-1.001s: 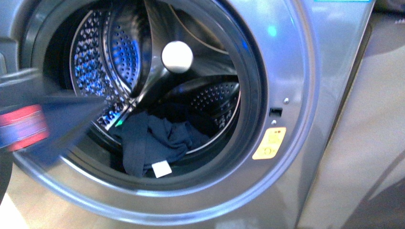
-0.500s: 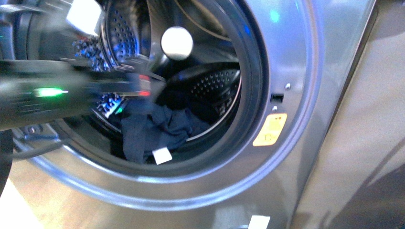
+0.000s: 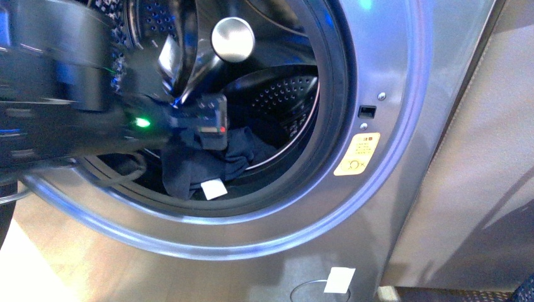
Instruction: Collect clothes from washing machine
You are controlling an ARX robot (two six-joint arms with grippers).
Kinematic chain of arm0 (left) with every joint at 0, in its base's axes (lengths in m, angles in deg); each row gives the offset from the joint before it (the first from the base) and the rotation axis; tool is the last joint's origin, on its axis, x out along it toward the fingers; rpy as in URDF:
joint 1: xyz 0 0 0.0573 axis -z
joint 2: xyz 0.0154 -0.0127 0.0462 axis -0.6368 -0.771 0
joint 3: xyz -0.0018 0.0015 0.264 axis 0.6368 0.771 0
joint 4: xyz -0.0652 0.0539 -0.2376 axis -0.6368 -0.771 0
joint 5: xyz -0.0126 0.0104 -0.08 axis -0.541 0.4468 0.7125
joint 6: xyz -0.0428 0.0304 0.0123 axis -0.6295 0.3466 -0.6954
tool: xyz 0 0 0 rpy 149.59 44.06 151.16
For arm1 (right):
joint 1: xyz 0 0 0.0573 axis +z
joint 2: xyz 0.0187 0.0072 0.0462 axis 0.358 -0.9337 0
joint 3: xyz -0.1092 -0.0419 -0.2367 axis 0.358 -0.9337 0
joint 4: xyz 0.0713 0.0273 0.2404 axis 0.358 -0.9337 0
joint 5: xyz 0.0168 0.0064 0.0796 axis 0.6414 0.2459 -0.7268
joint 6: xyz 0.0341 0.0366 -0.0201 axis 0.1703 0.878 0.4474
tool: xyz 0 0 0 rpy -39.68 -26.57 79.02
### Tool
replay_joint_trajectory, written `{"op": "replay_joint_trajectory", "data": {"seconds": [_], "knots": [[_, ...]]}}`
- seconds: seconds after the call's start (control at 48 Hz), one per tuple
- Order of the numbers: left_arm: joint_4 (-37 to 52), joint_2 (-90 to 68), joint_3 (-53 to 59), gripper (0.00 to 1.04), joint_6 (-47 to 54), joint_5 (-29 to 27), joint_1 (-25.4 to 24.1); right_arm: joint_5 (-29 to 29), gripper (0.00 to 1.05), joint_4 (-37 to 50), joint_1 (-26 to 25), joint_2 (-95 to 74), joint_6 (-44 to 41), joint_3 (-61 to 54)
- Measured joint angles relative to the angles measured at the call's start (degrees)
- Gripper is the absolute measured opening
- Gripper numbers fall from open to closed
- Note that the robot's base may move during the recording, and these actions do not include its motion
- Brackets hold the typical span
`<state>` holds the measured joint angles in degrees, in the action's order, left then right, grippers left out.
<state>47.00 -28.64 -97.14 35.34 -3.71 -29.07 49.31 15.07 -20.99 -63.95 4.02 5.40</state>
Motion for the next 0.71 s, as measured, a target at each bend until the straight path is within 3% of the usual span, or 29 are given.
{"op": "replay_joint_trajectory", "data": {"seconds": [0.438,0.709], "knots": [[-9.1,-7.6,-12.3,0.98,0.5,-5.6,-1.7,0.0,0.97,0.0,0.0,0.0,0.0,0.0],[-17.8,-7.8,-14.1,0.98,-3.6,0.6,0.0,0.0,0.97,0.0,0.0,0.0,0.0,0.0]]}}
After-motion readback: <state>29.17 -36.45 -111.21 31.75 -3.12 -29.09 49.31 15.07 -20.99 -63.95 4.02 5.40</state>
